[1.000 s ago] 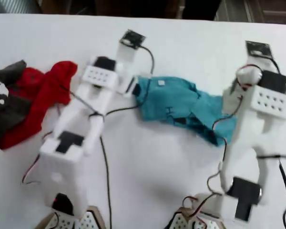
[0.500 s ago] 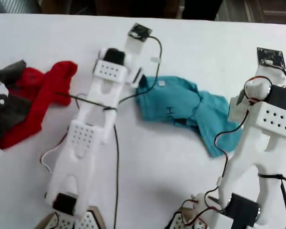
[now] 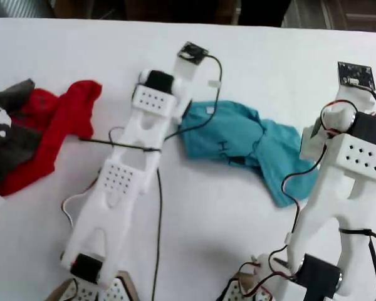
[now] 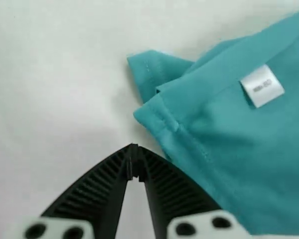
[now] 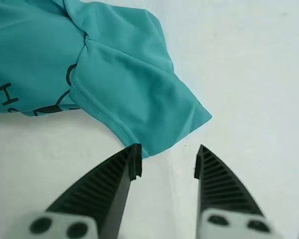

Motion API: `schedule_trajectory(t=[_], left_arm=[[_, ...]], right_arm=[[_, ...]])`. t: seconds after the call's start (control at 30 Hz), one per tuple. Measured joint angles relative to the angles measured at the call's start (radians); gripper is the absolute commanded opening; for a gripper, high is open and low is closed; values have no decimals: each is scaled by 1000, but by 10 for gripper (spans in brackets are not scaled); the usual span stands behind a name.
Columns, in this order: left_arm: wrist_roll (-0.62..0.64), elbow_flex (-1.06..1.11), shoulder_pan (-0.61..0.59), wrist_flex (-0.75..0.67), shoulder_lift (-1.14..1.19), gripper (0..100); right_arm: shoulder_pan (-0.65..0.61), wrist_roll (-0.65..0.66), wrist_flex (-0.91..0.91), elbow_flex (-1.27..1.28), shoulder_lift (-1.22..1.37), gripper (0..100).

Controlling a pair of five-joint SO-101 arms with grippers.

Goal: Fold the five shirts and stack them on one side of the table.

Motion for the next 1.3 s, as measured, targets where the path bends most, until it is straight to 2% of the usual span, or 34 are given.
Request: schedule_trajectory(t=[0.2, 0.37, 0.43, 0.53, 0.6, 0.77, 0.83, 0.9, 1.03, 1.17, 1.3], left_arm=[[-8, 0, -9, 61, -133, 56], [5, 0, -15, 14, -137, 303], [87, 0, -15, -12, -115, 312], [296, 2, -14, -74, -66, 314], [390, 3, -17, -118, -43, 313], [439, 5, -20, -157, 20, 312], [445, 5, -14, -160, 40, 275], [451, 5, -8, -160, 58, 191], [413, 5, 20, -160, 68, 18], [338, 5, 41, -163, 68, 24], [325, 5, 44, -161, 69, 24]], right_arm=[[0, 0, 0, 0, 0, 176], [0, 0, 0, 0, 0, 176], [0, 0, 0, 0, 0, 176], [0, 0, 0, 0, 0, 176], [0, 0, 0, 0, 0, 176], [0, 0, 0, 0, 0, 176], [0, 0, 0, 0, 0, 176], [0, 0, 0, 0, 0, 176], [0, 0, 0, 0, 0, 176], [0, 0, 0, 0, 0, 176], [0, 0, 0, 0, 0, 176]])
